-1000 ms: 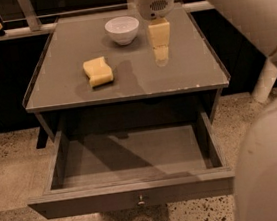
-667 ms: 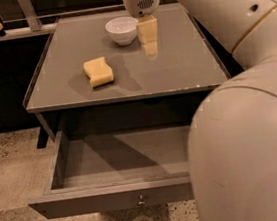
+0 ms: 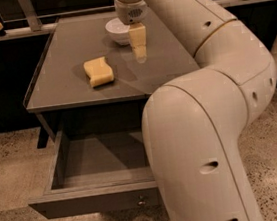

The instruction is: Place sponge into top drawer

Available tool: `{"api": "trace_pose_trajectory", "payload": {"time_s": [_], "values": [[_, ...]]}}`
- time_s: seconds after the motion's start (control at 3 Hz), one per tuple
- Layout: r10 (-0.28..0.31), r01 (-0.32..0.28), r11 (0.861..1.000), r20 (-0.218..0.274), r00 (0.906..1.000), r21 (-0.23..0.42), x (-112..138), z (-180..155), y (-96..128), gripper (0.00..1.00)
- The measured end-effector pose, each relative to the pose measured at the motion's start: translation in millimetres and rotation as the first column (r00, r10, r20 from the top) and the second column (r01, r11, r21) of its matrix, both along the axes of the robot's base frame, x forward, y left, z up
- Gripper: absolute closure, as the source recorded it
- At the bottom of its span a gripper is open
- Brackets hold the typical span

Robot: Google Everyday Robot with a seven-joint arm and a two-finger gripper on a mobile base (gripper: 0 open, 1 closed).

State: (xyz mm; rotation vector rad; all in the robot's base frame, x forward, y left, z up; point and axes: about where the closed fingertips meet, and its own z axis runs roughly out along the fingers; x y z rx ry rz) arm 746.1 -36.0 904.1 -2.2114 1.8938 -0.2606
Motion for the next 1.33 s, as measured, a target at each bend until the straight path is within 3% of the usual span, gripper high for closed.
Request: {"api": "trace_pose_trajectory", "payload": {"time_s": [0.33, 1.0, 1.33], "values": [[0.033, -0.032, 0.998, -0.021, 0.9992, 0.048, 16, -26, 17, 0.00], [0.053, -0.052, 0.997, -0.013, 0.9985, 0.064, 30, -38, 26, 0.00], [0.116, -0.116, 0.991, 0.010, 0.9932, 0.068, 51, -54, 53, 0.00]]}}
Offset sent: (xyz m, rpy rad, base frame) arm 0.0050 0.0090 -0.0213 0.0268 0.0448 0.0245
